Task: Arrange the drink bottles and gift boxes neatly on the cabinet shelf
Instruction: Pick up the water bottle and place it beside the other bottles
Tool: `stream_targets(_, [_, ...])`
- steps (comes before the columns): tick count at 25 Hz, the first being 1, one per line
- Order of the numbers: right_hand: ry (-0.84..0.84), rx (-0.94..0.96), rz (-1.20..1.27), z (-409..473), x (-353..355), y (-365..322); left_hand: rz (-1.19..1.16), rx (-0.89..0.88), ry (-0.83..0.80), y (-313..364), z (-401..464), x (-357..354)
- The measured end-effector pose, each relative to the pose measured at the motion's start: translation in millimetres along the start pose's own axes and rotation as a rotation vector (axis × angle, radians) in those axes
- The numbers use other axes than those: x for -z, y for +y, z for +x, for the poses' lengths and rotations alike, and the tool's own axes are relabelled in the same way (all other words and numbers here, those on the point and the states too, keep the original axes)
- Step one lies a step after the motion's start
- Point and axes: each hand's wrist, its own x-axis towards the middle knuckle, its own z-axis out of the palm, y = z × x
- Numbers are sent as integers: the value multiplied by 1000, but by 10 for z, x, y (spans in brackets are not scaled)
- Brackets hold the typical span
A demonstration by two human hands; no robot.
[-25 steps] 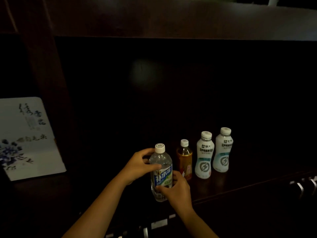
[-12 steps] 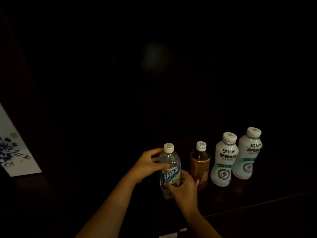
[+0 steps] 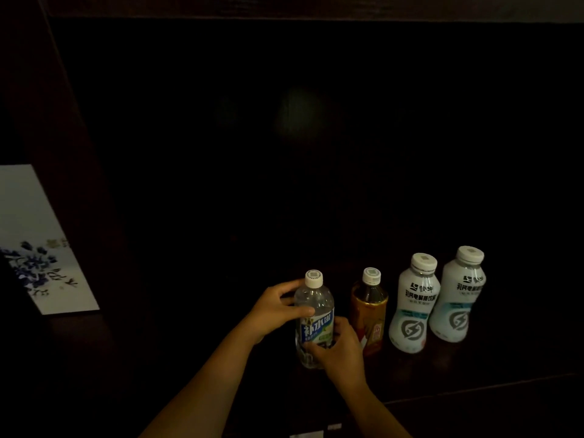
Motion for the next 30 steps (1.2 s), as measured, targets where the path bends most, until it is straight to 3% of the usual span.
stream_targets(9, [-114, 41, -18, -148, 244, -103, 98, -19, 150, 112, -412, -91])
stream_targets(14, [-183, 164, -86, -575, 323, -220, 247, -13, 154, 116, -1121, -40])
stream_targets(18, [-319, 315, -238, -1040, 237, -348, 423, 112, 129, 30, -1935, 198])
stream_targets(24, [-463, 514, -366, -1528, -64, -857, 642, 230, 321, 77, -2872, 858])
stream_targets(30, [-455, 598, -342, -1826, -717, -1381, 558, 240, 519, 22, -3294, 1536])
